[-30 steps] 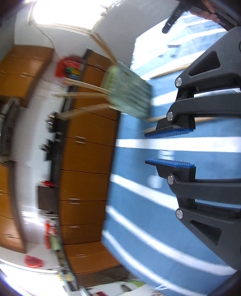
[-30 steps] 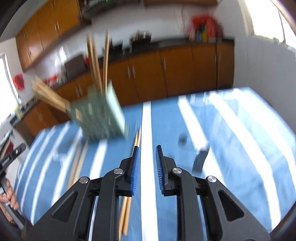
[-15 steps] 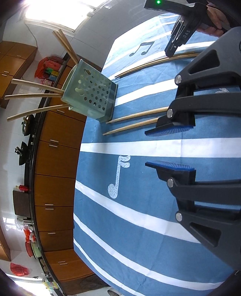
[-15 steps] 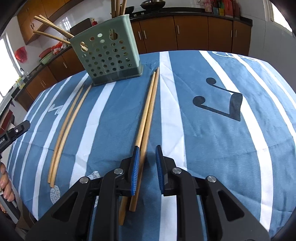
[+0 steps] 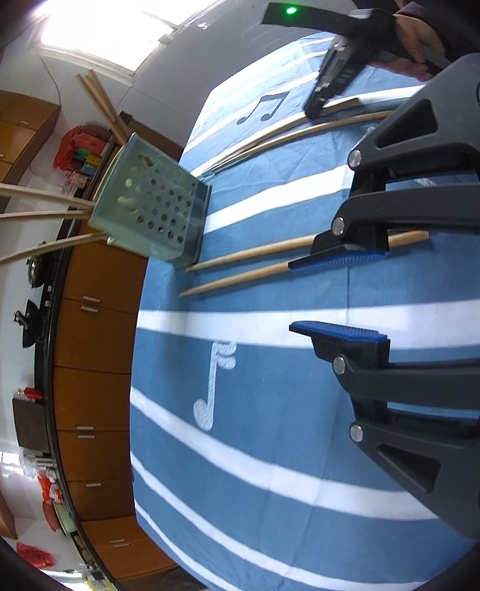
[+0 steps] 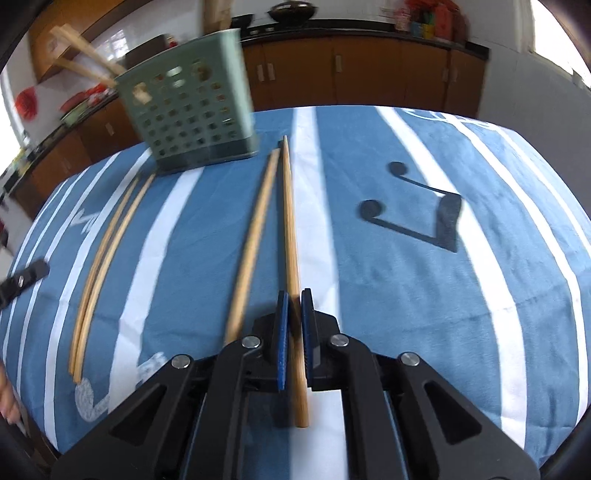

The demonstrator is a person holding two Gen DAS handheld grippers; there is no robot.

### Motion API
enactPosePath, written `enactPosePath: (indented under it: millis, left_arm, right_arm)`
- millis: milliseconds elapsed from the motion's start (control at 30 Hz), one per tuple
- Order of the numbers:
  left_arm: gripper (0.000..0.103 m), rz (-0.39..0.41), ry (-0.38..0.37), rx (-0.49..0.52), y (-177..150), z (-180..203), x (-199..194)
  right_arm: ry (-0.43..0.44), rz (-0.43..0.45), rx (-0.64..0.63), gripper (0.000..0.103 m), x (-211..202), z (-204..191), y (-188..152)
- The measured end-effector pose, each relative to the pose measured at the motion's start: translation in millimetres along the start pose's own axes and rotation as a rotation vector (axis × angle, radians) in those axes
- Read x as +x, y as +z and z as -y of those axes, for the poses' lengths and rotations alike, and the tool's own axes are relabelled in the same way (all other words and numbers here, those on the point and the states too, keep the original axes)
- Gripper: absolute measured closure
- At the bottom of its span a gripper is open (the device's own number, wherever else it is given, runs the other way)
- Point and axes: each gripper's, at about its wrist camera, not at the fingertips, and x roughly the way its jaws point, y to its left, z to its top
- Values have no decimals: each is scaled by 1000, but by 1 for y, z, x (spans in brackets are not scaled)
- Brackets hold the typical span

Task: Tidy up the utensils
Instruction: 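Move both open tools down to the chopsticks on the cloth, then grasp a chopstick with the right tool while the left tool grasps another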

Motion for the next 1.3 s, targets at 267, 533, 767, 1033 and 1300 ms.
enactPosePath:
  millis: [267, 533, 767, 1033, 1300]
  left_arm:
    - [81, -68, -42, 44, -7, 20, 22]
    - [90, -105, -6, 99, -14, 34, 36]
    - [94, -92, 64, 127, -15, 33, 43]
    - [95, -71, 148, 67, 7, -14, 47]
    - [95, -45, 168, 45, 19, -35, 51]
  right_arm:
    - [-33, 10, 113, 95, -1, 34, 6]
    - [-25, 8, 103, 95, 0, 32, 6]
    - [-30, 10, 83, 95, 1, 29, 7]
    - [-17, 21, 51, 95, 9, 24, 17]
    - [-59, 43, 29, 95, 18, 27, 30]
